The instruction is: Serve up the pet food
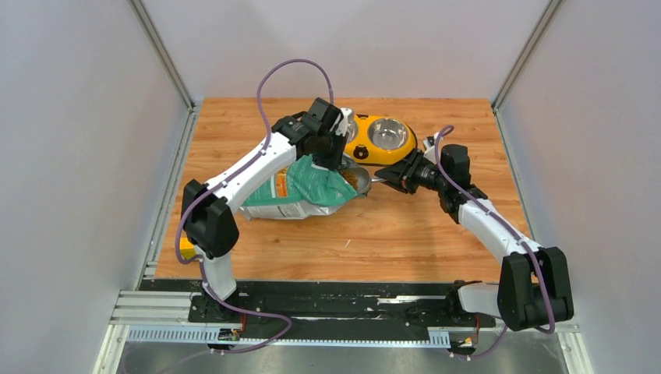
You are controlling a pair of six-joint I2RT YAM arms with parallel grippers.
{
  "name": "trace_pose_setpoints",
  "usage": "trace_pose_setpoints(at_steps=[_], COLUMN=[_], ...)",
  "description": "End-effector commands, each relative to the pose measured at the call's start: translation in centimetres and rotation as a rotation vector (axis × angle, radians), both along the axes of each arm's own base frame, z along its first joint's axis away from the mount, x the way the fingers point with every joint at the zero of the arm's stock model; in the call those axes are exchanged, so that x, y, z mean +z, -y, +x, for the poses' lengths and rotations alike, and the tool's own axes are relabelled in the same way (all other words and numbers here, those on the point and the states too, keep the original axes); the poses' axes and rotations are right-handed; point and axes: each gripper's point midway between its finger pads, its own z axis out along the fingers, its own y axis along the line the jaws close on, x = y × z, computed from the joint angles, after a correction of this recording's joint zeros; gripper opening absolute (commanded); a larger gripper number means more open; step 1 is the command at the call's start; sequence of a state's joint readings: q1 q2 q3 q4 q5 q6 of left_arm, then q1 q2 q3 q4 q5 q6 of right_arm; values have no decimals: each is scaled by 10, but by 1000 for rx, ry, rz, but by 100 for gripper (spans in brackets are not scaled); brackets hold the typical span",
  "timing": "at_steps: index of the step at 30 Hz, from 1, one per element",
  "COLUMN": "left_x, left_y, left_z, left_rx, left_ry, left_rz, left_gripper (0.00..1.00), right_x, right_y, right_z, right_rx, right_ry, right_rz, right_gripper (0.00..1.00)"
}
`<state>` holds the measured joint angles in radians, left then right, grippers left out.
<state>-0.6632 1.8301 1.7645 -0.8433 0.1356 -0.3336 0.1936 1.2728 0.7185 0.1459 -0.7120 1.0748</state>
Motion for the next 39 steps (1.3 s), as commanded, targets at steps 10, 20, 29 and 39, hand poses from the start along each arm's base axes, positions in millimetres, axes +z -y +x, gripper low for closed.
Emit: trace_pose_setpoints(at_steps=[10, 20, 29, 39], left_x=[29, 52, 68, 70], left_y=[7, -11, -10, 1], left_z=[16, 15, 15, 7], left_rx=[9, 57, 71, 20], left_ry=[121, 174, 168, 126], left_rz=[-9, -15, -96, -146], left_gripper=[0, 0, 0, 0], right_x=[45, 45, 50, 62], right_y=[28, 61, 60, 44], right_z=[0, -10, -12, 9], right_rx=[11, -40, -21, -45], right_ry=[113, 137, 192, 234], right_rz=[34, 109, 103, -60], right_gripper=[0, 0, 0, 0])
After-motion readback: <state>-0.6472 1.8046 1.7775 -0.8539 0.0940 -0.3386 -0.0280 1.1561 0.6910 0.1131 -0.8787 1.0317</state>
